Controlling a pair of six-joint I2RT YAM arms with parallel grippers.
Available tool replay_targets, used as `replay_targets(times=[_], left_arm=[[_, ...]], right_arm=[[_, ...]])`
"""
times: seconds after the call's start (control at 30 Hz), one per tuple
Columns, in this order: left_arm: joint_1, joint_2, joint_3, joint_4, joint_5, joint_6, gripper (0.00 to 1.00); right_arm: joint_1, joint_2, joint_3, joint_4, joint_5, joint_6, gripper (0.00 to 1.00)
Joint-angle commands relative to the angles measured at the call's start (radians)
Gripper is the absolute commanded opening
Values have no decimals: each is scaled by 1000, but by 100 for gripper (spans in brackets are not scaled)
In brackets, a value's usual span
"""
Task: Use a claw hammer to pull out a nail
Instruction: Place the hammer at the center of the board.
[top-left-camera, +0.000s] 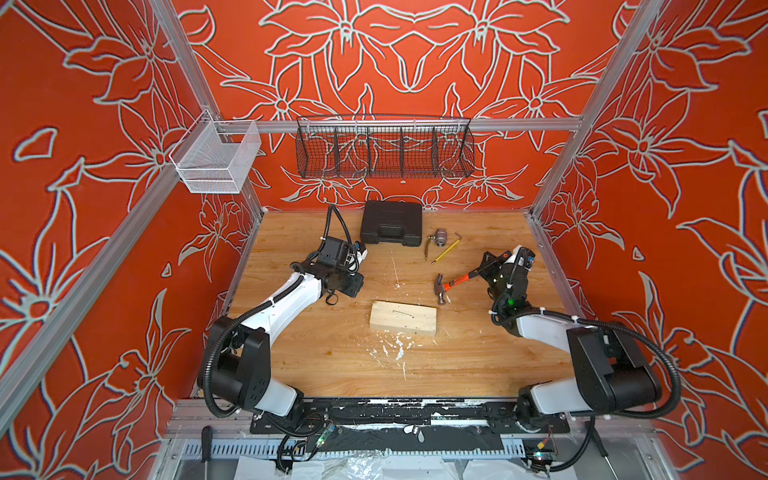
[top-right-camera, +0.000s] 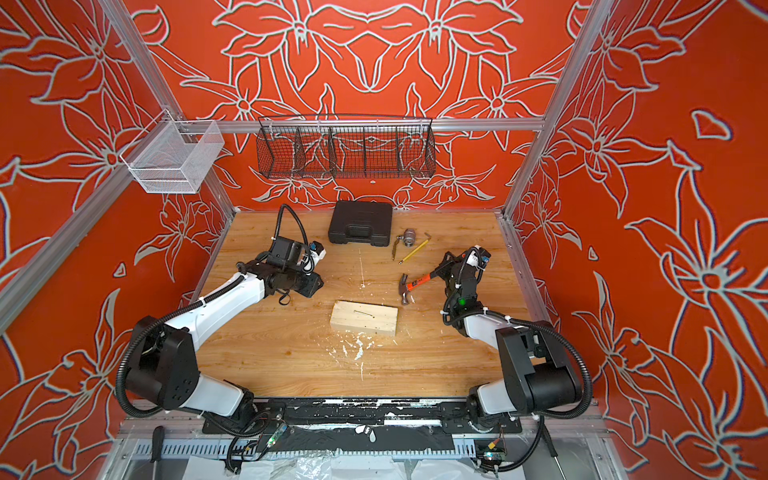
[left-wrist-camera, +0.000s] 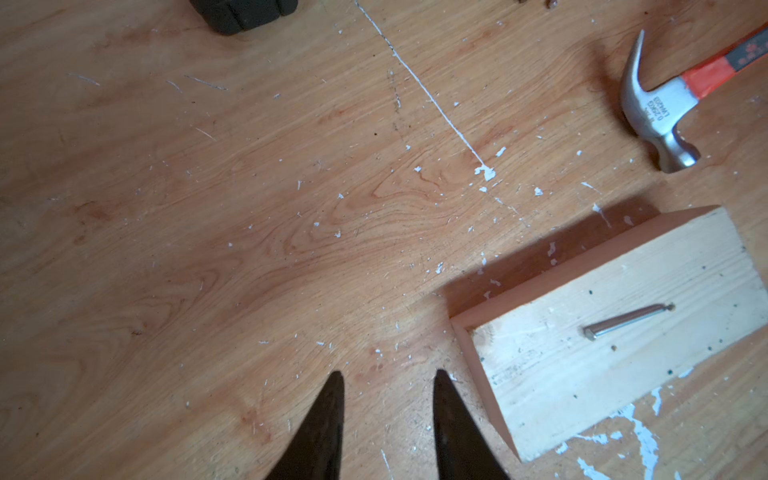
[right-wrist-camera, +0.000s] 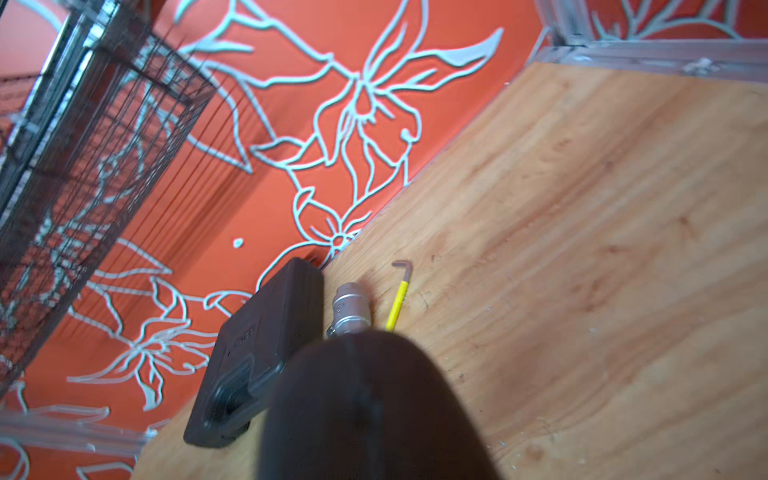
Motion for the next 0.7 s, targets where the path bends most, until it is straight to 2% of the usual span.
replay_targets(times=[0.0,0.13,0.37,0.67], left_arm=[[3,-16,0,2,44,21,35],[-11,-12,4,-2,63,39,35],[-35,-5,1,-1,57,49,35],[-62,-24,-8,5,86,66,37]], right_arm=[[-11,-1,-21,59,37,82,5],[-25,-20,-37,17,35,84,15],[-62,-14,-82,-24,38,152,12],[-68,83,-151,113,62,203,13]])
